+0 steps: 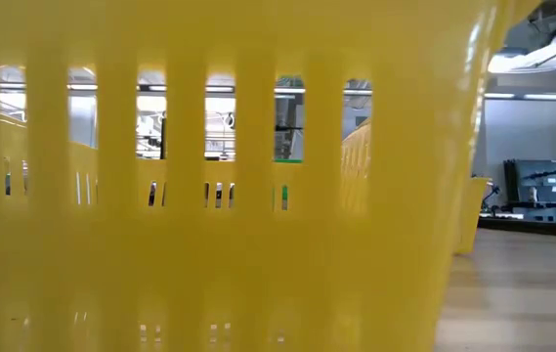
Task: Stack baskets on shelf by color
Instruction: Stack the green basket on top of the other green stacked baskets on the shelf
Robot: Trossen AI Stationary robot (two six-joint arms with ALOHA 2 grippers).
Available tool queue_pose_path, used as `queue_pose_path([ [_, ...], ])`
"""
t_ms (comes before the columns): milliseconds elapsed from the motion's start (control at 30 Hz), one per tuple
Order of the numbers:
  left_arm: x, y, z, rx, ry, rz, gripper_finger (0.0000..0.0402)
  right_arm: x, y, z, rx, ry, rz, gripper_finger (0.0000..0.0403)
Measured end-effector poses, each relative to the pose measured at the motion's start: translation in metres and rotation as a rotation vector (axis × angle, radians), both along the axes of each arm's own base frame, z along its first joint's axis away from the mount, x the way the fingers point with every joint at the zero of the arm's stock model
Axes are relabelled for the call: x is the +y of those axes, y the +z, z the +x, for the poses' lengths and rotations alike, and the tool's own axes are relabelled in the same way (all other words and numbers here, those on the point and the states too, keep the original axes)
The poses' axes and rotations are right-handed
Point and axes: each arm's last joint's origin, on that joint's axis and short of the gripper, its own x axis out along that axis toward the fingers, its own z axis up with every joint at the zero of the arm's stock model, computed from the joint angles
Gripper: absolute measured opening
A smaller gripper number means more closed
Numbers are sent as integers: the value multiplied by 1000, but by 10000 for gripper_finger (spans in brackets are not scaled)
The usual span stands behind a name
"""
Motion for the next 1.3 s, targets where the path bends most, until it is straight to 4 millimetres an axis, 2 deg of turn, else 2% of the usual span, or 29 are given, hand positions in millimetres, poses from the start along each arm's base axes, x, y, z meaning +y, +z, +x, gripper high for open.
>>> queue_pose_path([
  [133,0,0,0,-12,16,-16,0,-33,-28,17,66,18,71,3],
  [267,0,0,1,-15,30,-18,0,-52,-61,43,96,64,148,3],
  [433,0,0,1,-17,33,-20,0,-61,-91,66,91,53,205,3],
  [567,0,-1,2,-18,33,-23,0,-64,-109,75,114,12,258,3],
  [733,0,0,-1,-3,0,-2,0,-70,-119,77,121,-33,295,3],
  [1000,0,1,-2,26,-43,37,0,-75,-114,68,136,-82,299,3],
  [1300,0,0,-1,35,-61,43,0,-67,-119,63,200,-122,339,3],
])
